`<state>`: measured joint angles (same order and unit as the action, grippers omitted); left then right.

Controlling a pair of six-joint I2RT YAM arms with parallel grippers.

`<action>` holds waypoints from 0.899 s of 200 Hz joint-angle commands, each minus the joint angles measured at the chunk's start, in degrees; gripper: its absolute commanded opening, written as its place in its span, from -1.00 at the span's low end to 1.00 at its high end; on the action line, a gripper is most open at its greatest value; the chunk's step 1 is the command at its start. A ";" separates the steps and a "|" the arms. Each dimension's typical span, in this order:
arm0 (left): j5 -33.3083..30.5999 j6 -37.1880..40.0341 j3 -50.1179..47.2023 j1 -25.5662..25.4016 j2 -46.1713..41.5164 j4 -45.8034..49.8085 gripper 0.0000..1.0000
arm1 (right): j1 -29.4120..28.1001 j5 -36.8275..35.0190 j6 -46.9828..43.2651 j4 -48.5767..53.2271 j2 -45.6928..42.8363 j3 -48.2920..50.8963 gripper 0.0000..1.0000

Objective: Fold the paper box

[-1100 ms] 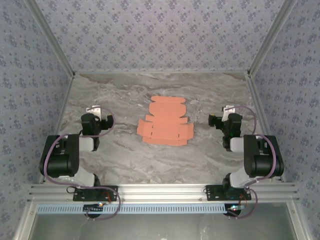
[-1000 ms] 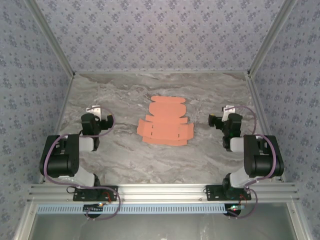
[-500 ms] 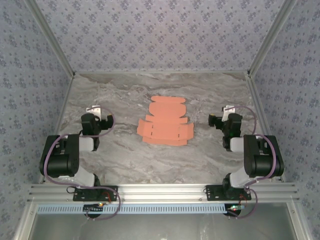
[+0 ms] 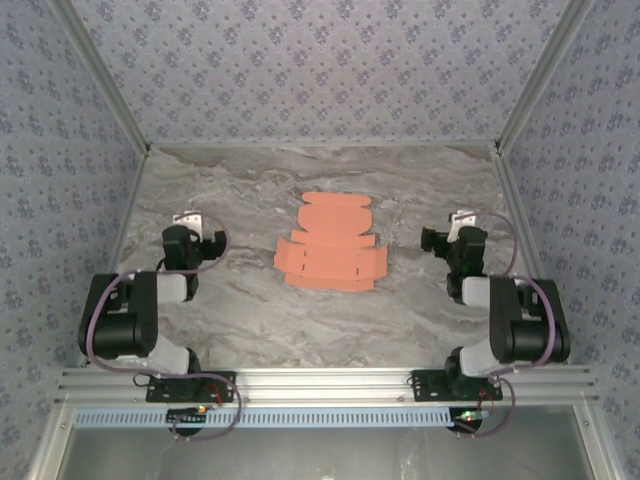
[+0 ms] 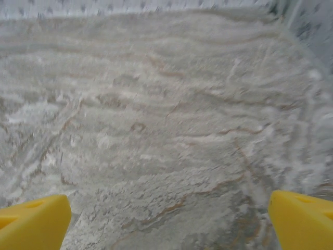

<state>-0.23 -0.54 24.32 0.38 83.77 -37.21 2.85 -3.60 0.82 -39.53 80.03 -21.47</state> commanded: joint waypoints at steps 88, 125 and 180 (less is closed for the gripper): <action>14.94 -32.12 16.93 -3.31 -28.85 53.29 0.98 | -2.67 -0.49 67.42 73.09 -27.90 -17.36 0.98; 20.89 -29.86 16.84 -11.42 -19.71 54.28 0.98 | -22.89 -2.32 79.33 64.37 -25.43 -13.75 0.91; 19.44 -28.82 20.57 -18.93 -12.16 54.44 0.98 | -40.97 -6.49 92.78 55.55 -17.28 -13.39 0.89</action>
<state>18.74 -29.65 41.78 -17.76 70.83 16.60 -33.74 -7.16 82.43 19.25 59.70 -34.70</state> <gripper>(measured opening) 0.993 0.948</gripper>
